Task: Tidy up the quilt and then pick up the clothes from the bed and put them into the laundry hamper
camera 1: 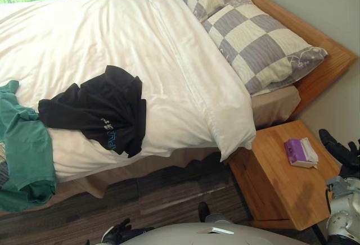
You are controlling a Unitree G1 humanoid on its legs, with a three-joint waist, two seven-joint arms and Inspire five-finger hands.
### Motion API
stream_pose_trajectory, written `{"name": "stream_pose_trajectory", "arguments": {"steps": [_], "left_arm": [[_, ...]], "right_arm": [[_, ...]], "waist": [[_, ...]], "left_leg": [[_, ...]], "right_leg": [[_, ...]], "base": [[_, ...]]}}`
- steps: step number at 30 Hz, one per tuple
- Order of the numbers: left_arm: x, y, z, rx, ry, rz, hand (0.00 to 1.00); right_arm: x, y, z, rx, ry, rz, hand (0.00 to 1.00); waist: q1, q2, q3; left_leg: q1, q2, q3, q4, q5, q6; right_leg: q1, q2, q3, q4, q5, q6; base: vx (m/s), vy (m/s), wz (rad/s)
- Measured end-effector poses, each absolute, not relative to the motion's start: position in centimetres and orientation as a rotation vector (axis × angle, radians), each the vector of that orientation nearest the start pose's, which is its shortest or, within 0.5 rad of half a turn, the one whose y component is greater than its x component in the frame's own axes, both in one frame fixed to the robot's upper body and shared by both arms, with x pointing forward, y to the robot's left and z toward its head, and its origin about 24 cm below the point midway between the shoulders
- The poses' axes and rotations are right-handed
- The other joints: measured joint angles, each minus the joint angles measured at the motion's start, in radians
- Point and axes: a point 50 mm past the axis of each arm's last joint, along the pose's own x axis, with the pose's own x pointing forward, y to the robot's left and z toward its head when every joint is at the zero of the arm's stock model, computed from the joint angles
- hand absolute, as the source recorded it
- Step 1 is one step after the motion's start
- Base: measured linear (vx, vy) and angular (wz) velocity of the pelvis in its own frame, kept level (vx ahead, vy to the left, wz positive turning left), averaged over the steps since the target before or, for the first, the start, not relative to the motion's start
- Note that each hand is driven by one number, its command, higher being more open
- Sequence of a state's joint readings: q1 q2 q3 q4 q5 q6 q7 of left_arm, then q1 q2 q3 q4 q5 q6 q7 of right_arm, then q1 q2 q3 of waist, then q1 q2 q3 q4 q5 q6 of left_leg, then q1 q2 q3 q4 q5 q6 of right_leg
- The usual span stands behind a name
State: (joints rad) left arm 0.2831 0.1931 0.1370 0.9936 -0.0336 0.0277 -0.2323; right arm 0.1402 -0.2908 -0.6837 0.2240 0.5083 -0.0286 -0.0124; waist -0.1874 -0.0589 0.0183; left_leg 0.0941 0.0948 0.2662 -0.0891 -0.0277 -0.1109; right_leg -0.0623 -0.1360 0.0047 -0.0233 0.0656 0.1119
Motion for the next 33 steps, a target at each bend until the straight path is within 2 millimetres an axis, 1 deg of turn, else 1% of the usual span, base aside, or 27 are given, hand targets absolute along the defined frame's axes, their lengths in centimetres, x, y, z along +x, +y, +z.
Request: {"name": "stream_pose_trajectory", "arguments": {"steps": [1,3,5,6,7,10,11,13,14,15,16,17,18,19,20,21,22,23,24,25,26,33], "left_arm": [[1.9,23.5,-16.1,-0.083,1.271,0.105,1.0],[1.8,23.4,-16.1,-0.088,1.274,0.101,1.0],[1.7,23.4,-16.1,-0.094,1.279,0.096,1.0],[1.7,23.4,-16.2,-0.095,1.28,0.094,1.0],[1.7,23.4,-16.1,-0.096,1.279,0.093,1.0],[1.8,23.5,-16.1,-0.097,1.274,0.092,1.0],[2.0,23.6,-16.1,-0.099,1.268,0.086,1.0],[2.5,23.5,-16.1,-0.115,1.251,0.087,1.0],[2.7,23.5,-16.0,-0.122,1.244,0.087,1.0],[3.3,23.4,-16.0,-0.126,1.228,0.083,1.0],[3.6,23.4,-16.0,-0.128,1.221,0.082,1.0],[4.3,23.4,-15.9,-0.134,1.2,0.078,1.0],[4.9,23.2,-15.9,-0.143,1.177,0.072,1.0],[5.2,23.1,-15.8,-0.147,1.166,0.068,1.0],[5.8,22.9,-15.7,-0.161,1.14,0.066,1.0],[6.3,22.8,-15.6,-0.174,1.116,0.065,1.0],[6.6,22.7,-15.5,-0.177,1.104,0.061,1.0],[7.2,22.4,-15.4,-0.194,1.074,0.057,1.0],[7.5,22.3,-15.3,-0.202,1.06,0.053,1.0],[8.2,22.0,-15.1,-0.216,1.031,0.044,1.0],[10.9,18.7,-14.4,-0.309,0.914,-0.031,1.0],[11.0,18.7,-14.4,-0.308,0.915,-0.031,1.0]], "right_arm": [[15.6,-37.4,3.0,0.256,0.01,-0.752,0.0],[17.1,-37.9,3.9,0.294,-0.016,-0.684,0.0],[20.0,-38.6,5.4,0.377,-0.067,-0.587,0.0],[20.7,-38.6,5.9,0.388,-0.08,-0.567,0.0],[22.0,-38.6,6.8,0.405,-0.112,-0.522,0.0],[25.6,-37.2,9.9,0.45,-0.216,-0.369,0.0],[27.1,-36.4,11.5,0.468,-0.269,-0.301,0.0],[29.2,-35.0,14.2,0.479,-0.343,-0.208,0.0],[29.8,-34.6,15.0,0.479,-0.364,-0.183,0.0],[31.0,-33.7,17.1,0.483,-0.42,-0.13,0.0],[31.4,-33.3,17.9,0.483,-0.442,-0.115,0.0],[32.1,-32.7,19.4,0.485,-0.489,-0.1,0.0],[32.6,-32.3,20.8,0.492,-0.531,-0.098,0.0],[32.7,-32.1,21.4,0.5,-0.551,-0.098,0.0],[33.0,-31.8,22.8,0.521,-0.597,-0.101,0.0],[33.2,-31.6,23.9,0.531,-0.628,-0.1,0.0],[33.3,-31.5,24.4,0.536,-0.641,-0.1,0.0],[33.4,-31.3,25.3,0.543,-0.664,-0.105,0.0],[33.5,-31.2,25.7,0.546,-0.676,-0.106,0.0],[33.5,-30.9,26.6,0.548,-0.702,-0.103,0.0],[31.6,-27.8,31.6,0.481,-0.927,-0.004,0.0],[31.6,-27.7,31.6,0.478,-0.925,0.0,0.0]], "waist": [[0.003,0.005,-0.006],[0.006,0.008,-0.01],[0.008,0.015,-0.012],[0.011,0.017,-0.012],[0.02,0.02,-0.011],[0.042,0.028,-0.012],[0.05,0.031,-0.006],[0.066,0.039,0.01],[0.071,0.042,0.013],[0.083,0.043,0.034],[0.088,0.045,0.043],[0.1,0.047,0.069],[0.109,0.054,0.09],[0.114,0.058,0.101],[0.132,0.068,0.129],[0.14,0.079,0.153],[0.141,0.084,0.167],[0.151,0.096,0.194],[0.156,0.103,0.207],[0.158,0.117,0.24],[0.17,0.196,0.357],[0.171,0.195,0.357]], "left_leg": [[0.0,-0.003,-0.003,0.0,0.0,0.001],[0.0,-0.008,-0.004,0.0,-0.001,0.003],[-0.001,-0.016,-0.011,0.0,-0.001,0.006],[-0.001,-0.017,-0.015,0.0,-0.001,0.006],[-0.002,-0.018,-0.025,0.0,0.0,0.007],[-0.014,-0.019,-0.048,0.0,0.005,0.012],[-0.018,-0.021,-0.059,0.001,0.01,0.016],[-0.024,-0.021,-0.073,0.001,0.015,0.017],[-0.031,-0.021,-0.08,0.001,0.017,0.018],[-0.044,-0.021,-0.1,0.001,0.023,0.019],[-0.052,-0.021,-0.11,0.001,0.026,0.019],[-0.061,-0.022,-0.123,0.004,0.031,0.019],[-0.079,-0.023,-0.138,0.001,0.038,0.02],[-0.087,-0.023,-0.145,0.001,0.041,0.02],[-0.1,-0.023,-0.151,0.002,0.048,0.022],[-0.122,-0.022,-0.159,0.002,0.053,0.023],[-0.126,-0.023,-0.162,0.003,0.055,0.023],[-0.144,-0.023,-0.163,0.004,0.059,0.022],[-0.155,-0.022,-0.163,0.004,0.061,0.022],[-0.173,-0.023,-0.163,0.003,0.063,0.023],[-0.241,-0.016,-0.076,0.006,0.091,0.037],[-0.237,-0.013,-0.076,0.006,0.095,0.035]], "right_leg": [[0.001,-0.002,-0.001,0.001,-0.002,0.002],[0.001,-0.007,-0.001,0.001,-0.002,0.002],[0.003,-0.016,-0.008,0.001,0.001,-0.001],[0.005,-0.017,-0.013,0.001,0.001,-0.001],[0.011,-0.02,-0.024,-0.001,0.001,-0.001],[0.013,-0.021,-0.048,-0.002,0.002,0.001],[0.015,-0.022,-0.059,-0.002,0.002,0.0],[0.018,-0.023,-0.073,-0.004,0.002,0.0],[0.017,-0.024,-0.081,-0.006,0.002,0.0],[0.017,-0.026,-0.1,-0.009,0.003,0.001],[0.016,-0.027,-0.11,-0.009,0.003,0.001],[0.015,-0.029,-0.122,-0.01,0.004,0.001],[0.008,-0.032,-0.133,-0.009,0.005,0.001],[0.003,-0.034,-0.138,-0.008,0.005,0.002],[-0.011,-0.036,-0.138,0.0,0.007,0.002],[-0.028,-0.038,-0.141,0.007,0.007,0.002],[-0.035,-0.039,-0.144,0.007,0.01,0.002],[-0.05,-0.04,-0.144,0.008,0.017,-0.001],[-0.06,-0.039,-0.144,0.008,0.021,-0.001],[-0.077,-0.041,-0.145,0.012,0.024,0.0],[-0.164,-0.045,-0.158,0.077,0.023,0.001],[-0.161,-0.041,-0.152,0.077,0.023,0.001]], "base": [[-0.01,-0.005,0.03],[0.0,0.0,0.0],[0.0,0.013,0.08],[0.0,-0.001,0.18],[0.01,-0.012,0.24],[0.01,-0.019,0.23],[0.0,-0.028,0.23],[-0.01,-0.022,0.22],[-0.01,-0.027,0.34],[-0.01,-0.026,0.35],[-0.02,-0.028,0.42],[-0.02,-0.016,0.39],[-0.02,-0.014,0.38],[-0.02,-0.012,0.29],[-0.03,-0.008,0.2],[-0.02,-0.004,0.16],[-0.04,0.005,0.11],[-0.01,0.005,0.04],[-0.04,0.013,0.01],[0.0,0.0,0.0],[0.0,0.0,0.0],[0.0,0.0,-0.01]]}}
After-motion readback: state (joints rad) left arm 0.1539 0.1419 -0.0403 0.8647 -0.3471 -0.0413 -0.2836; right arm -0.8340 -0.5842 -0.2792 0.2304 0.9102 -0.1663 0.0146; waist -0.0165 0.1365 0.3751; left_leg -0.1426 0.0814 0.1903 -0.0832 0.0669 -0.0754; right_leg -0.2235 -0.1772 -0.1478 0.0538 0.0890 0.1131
